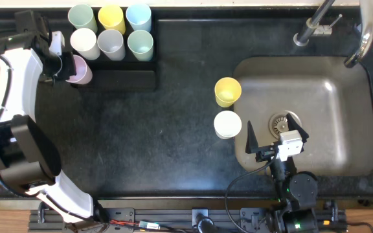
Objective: Store Cups
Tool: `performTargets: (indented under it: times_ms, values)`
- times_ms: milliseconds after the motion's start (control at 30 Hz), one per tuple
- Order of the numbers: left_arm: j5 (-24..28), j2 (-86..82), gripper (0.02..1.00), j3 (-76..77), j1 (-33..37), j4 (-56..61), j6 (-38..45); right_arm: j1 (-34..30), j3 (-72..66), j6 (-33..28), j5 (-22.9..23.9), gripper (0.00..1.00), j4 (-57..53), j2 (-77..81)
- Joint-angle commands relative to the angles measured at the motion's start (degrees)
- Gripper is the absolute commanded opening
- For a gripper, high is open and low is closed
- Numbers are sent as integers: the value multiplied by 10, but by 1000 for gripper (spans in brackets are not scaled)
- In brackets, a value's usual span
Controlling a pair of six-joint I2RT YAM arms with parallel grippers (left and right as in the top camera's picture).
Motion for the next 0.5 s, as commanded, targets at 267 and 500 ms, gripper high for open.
performTargets:
  times_ms: [267, 500]
  values:
    - [34, 9, 222, -4, 1, 16, 11, -2, -8, 0, -5, 998, 3, -4]
    - [34, 7, 281, -4, 1, 16, 10, -2, -8, 0, -5, 998, 3, -4]
